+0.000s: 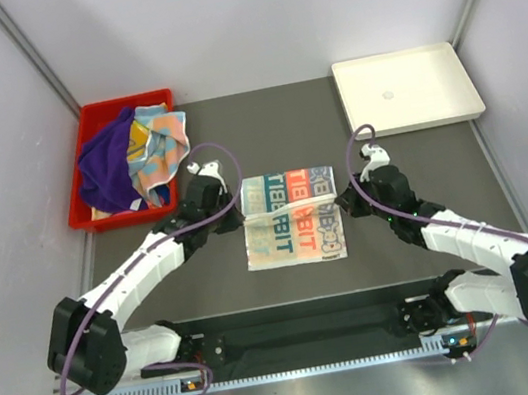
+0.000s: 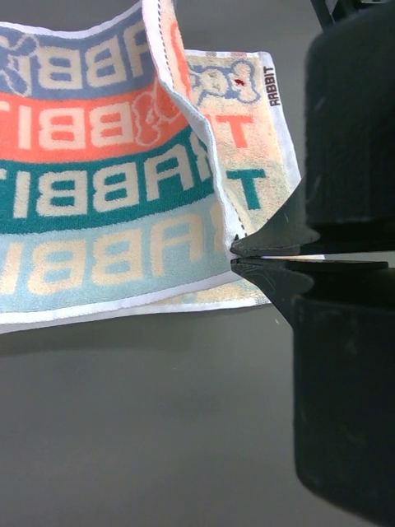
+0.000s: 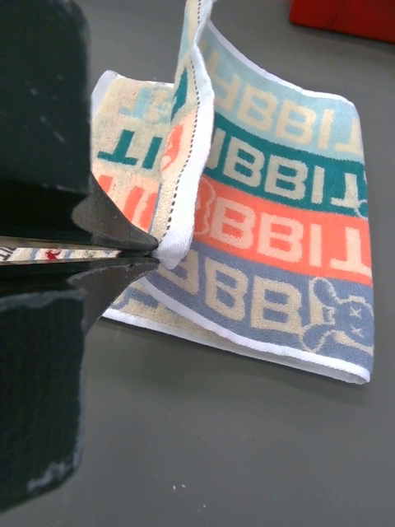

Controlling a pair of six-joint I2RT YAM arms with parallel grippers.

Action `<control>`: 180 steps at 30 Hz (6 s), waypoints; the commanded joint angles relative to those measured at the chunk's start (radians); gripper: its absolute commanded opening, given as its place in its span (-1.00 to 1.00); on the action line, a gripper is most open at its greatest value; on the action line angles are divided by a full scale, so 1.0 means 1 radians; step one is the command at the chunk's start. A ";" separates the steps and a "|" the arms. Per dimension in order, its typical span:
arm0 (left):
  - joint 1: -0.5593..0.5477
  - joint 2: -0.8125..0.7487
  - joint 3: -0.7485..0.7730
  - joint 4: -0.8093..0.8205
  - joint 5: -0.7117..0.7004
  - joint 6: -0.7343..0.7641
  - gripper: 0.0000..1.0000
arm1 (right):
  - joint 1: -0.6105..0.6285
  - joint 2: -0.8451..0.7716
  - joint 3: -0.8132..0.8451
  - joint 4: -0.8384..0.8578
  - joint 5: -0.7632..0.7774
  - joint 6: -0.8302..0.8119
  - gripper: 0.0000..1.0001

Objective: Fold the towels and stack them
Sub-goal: Fold the towel

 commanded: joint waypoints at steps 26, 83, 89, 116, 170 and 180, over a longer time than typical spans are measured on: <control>-0.041 -0.064 -0.061 -0.074 0.025 -0.062 -1.00 | 0.064 -0.117 -0.080 -0.028 0.043 0.066 -1.00; -0.061 -0.047 -0.182 -0.060 0.074 -0.084 -0.54 | 0.139 -0.186 -0.232 -0.002 0.070 0.166 -0.38; -0.061 -0.103 -0.141 -0.135 0.081 -0.068 -0.28 | 0.139 -0.259 -0.195 -0.096 0.093 0.157 -0.30; 0.071 0.388 0.270 0.158 0.130 -0.059 -0.53 | 0.055 0.412 0.415 -0.024 -0.017 0.077 -0.42; 0.202 0.634 0.540 0.041 0.049 0.028 -0.14 | -0.017 0.980 0.823 -0.141 -0.281 0.123 -0.58; 0.202 0.591 0.451 0.109 0.132 -0.007 -0.19 | -0.045 0.824 0.604 -0.049 -0.204 0.198 -0.63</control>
